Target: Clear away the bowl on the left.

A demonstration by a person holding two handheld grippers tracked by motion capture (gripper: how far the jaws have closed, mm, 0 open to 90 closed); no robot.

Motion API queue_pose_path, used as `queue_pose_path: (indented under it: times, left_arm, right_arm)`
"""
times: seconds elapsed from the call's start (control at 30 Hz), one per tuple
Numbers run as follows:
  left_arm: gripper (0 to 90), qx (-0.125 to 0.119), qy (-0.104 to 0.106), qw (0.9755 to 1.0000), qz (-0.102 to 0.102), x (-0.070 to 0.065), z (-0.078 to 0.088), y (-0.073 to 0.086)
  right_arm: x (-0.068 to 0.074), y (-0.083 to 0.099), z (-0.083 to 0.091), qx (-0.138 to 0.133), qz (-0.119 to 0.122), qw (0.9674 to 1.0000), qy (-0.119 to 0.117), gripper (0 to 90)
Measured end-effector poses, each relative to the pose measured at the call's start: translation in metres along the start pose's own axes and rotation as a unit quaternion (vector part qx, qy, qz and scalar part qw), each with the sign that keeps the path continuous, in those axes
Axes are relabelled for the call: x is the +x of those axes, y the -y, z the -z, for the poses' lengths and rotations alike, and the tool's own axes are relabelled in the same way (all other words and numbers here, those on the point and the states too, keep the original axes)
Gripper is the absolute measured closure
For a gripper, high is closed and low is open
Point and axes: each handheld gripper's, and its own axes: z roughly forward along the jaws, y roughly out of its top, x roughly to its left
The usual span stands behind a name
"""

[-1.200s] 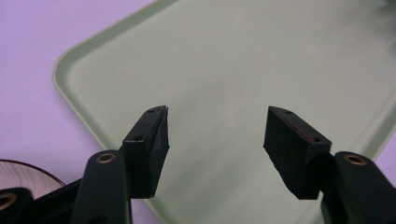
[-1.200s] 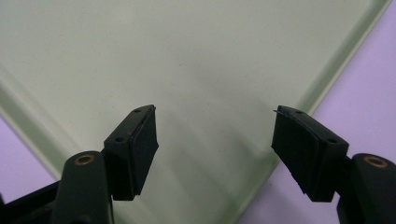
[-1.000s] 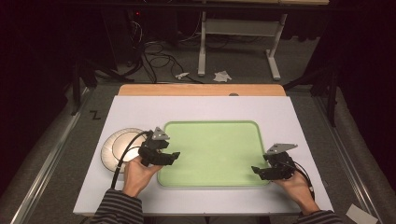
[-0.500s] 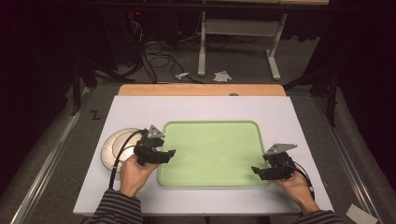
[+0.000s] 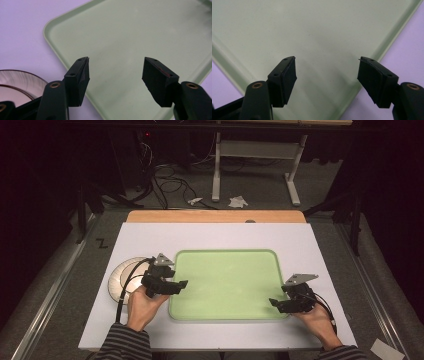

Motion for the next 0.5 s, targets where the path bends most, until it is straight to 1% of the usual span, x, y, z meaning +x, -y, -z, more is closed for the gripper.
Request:
queue_pose_path:
  times: [0.13, 0.23, 0.33, 0.4, 0.43, 0.5]
  left_arm:
    - [38.5, -0.002, -0.013, 0.9999, -0.005, 0.0027, 0.0007, -0.0001]
    - [38.6, -0.005, -0.012, 0.9999, -0.003, 0.0029, 0.0020, -0.0010]
    - [38.6, -0.007, -0.014, 0.9999, -0.006, 0.0041, 0.0030, -0.0017]
    - [38.6, -0.007, -0.014, 0.9999, -0.002, 0.0043, 0.0033, -0.0022]
    - [38.9, -0.009, -0.012, 0.9999, 0.004, 0.0043, 0.0042, -0.0031]
    - [39.6, -0.013, -0.013, 0.9998, 0.006, 0.0051, 0.0050, -0.0046]
  right_arm:
    - [-0.0002, 0.0001, 0.0000, 0.000, 0.000, 1.0000, 0.000, 32.5]
    - [-0.0001, 0.0000, 0.0000, 0.000, 0.000, 1.0000, -0.001, 32.4]
    - [-0.0001, 0.0001, -0.0002, 0.001, 0.001, 1.0000, 0.001, 32.5]
    - [-0.0001, 0.0001, -0.0001, 0.000, 0.000, 1.0000, -0.001, 32.5]
    - [-0.0001, 0.0001, 0.0000, 0.000, 0.000, 1.0000, -0.001, 32.4]
    - [-0.0002, -0.0001, 0.0004, 0.001, 0.002, 1.0000, 0.001, 32.5]
